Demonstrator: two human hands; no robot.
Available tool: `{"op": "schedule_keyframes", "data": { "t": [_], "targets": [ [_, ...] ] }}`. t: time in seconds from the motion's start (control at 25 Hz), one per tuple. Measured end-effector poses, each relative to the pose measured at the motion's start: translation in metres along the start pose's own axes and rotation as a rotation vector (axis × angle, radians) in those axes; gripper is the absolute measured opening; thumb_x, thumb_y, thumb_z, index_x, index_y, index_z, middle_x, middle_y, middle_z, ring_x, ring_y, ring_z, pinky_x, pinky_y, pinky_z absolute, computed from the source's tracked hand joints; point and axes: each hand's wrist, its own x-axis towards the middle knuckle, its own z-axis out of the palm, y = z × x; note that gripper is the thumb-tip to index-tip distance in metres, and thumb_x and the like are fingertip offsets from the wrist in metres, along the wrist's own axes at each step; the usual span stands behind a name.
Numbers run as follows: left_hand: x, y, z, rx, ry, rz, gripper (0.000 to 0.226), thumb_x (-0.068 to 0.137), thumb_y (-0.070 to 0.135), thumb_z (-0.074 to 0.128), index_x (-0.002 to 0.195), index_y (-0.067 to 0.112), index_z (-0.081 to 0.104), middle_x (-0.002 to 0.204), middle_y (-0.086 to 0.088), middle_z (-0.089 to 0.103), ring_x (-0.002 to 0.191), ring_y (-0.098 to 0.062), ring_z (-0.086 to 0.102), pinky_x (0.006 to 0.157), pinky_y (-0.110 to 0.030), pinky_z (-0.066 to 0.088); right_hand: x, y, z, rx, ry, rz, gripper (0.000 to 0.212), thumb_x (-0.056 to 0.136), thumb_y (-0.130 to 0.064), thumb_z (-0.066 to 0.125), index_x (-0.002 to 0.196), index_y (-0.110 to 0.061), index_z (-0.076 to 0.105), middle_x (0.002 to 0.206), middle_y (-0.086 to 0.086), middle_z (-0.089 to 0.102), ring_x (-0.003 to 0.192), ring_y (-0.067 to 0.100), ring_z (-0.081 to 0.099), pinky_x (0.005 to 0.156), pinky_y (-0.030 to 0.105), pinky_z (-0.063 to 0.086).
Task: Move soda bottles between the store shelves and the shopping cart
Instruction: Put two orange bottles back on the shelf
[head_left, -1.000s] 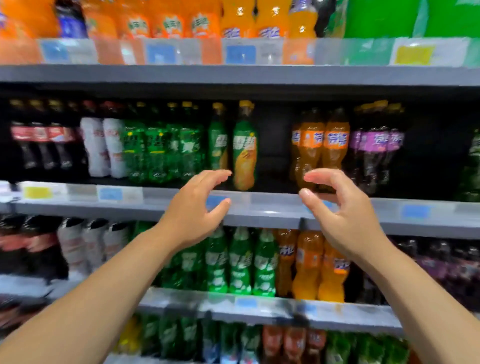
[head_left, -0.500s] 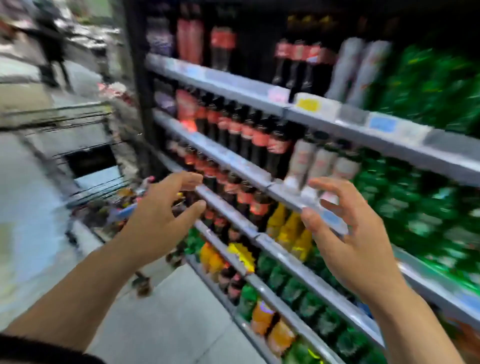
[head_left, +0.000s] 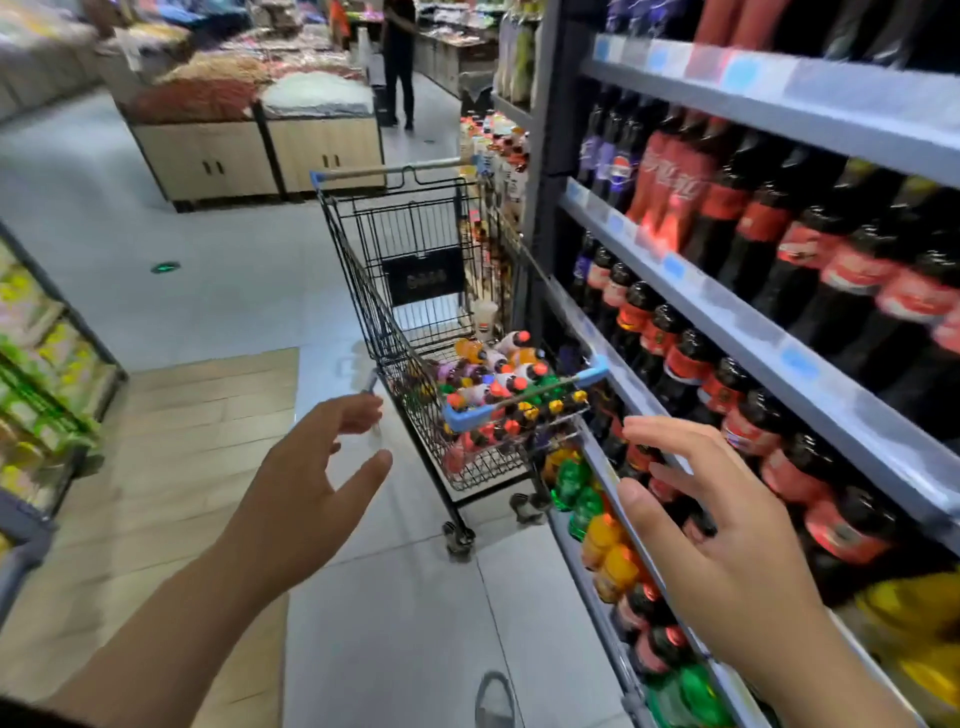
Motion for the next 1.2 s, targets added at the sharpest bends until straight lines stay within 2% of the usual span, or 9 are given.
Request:
{"op": "schedule_keyframes", "data": {
  "t": [0.2,0.36,0.48,0.6,0.8,0.92,1.04,1.12,1.2],
  "targets": [
    [0.096,-0.051,0.025,0.097,-0.027,-0.089,0.041,0.091,0.031,0.066,0.128,0.039,0.052,0.123,0.026,0.06,0.118,0.005,0.056,0.096,-0.024,0.044,0.111,0.081,0.049,0.096,0.015,0.01,0.03,0.09,-0.028,0.063,0.118,-0.04,0.062,0.126,-0.019,0.061,0.119,0.009,0.061,0.095,0.013,0.047],
    [0.173,-0.079,0.046,0.129,-0.053,-0.085,0.043,0.093,0.026,0.066,0.132,0.033,0.052,0.126,0.025,0.058,0.119,0.007,0.053,0.097,-0.009,0.039,0.197,0.121,0.091,0.11,-0.104,0.002,0.029,0.092,-0.035,0.061,0.12,-0.04,0.061,0.126,-0.022,0.059,0.12,0.003,0.06,0.097,0.037,0.054],
    [0.226,-0.105,0.067,0.108,-0.072,-0.095,0.044,0.092,0.017,0.069,0.133,0.026,0.053,0.124,0.014,0.062,0.116,0.005,0.054,0.098,-0.004,0.035,0.252,0.148,0.132,0.091,-0.122,-0.004,0.029,0.093,-0.034,0.062,0.122,-0.035,0.06,0.127,-0.023,0.056,0.125,0.009,0.055,0.099,0.041,0.051],
    [0.286,-0.146,0.094,0.097,-0.142,-0.107,0.044,0.092,0.015,0.068,0.134,0.019,0.055,0.126,0.006,0.063,0.116,-0.002,0.056,0.099,-0.006,0.035,0.298,0.186,0.183,0.047,-0.137,0.039,0.036,0.092,-0.021,0.071,0.125,-0.026,0.059,0.128,-0.013,0.057,0.127,0.012,0.054,0.102,0.046,0.049],
    [0.416,-0.24,0.154,0.077,-0.338,-0.073,0.05,0.093,0.019,0.069,0.138,0.028,0.05,0.133,0.008,0.058,0.12,-0.006,0.053,0.103,-0.028,0.044,0.369,0.257,0.276,-0.042,-0.106,0.174,0.04,0.09,-0.034,0.067,0.125,-0.016,0.061,0.127,-0.01,0.059,0.124,0.004,0.053,0.107,0.023,0.041],
    [0.496,-0.298,0.197,0.11,-0.495,-0.067,0.052,0.092,0.023,0.068,0.139,0.033,0.046,0.133,0.008,0.056,0.113,-0.003,0.051,0.098,-0.03,0.045,0.403,0.298,0.325,-0.062,-0.036,0.289,0.042,0.087,-0.047,0.063,0.122,-0.024,0.059,0.119,-0.028,0.052,0.116,-0.018,0.047,0.098,0.001,0.032],
    [0.562,-0.35,0.25,0.203,-0.682,0.003,0.057,0.092,0.025,0.067,0.143,0.029,0.044,0.14,0.003,0.053,0.119,-0.01,0.053,0.1,-0.03,0.043,0.427,0.343,0.366,-0.074,0.024,0.478,0.037,0.086,-0.034,0.074,0.118,-0.03,0.057,0.117,-0.018,0.057,0.111,-0.007,0.051,0.098,0.009,0.037],
    [0.599,-0.38,0.292,0.281,-0.844,0.069,0.064,0.093,0.027,0.066,0.149,0.027,0.037,0.149,0.0,0.044,0.133,-0.02,0.047,0.107,-0.037,0.043,0.438,0.369,0.385,-0.119,0.09,0.586,0.036,0.086,-0.017,0.078,0.117,-0.02,0.06,0.117,-0.008,0.06,0.112,-0.001,0.053,0.099,0.012,0.039],
    [0.63,-0.405,0.339,0.34,-0.993,0.138,0.069,0.093,0.03,0.066,0.153,0.026,0.033,0.154,-0.004,0.038,0.139,-0.026,0.041,0.111,-0.041,0.04,0.451,0.395,0.398,-0.173,0.175,0.658,0.032,0.089,-0.018,0.074,0.118,-0.013,0.061,0.118,-0.005,0.059,0.111,0.006,0.053,0.099,0.008,0.036]
  ]
}}
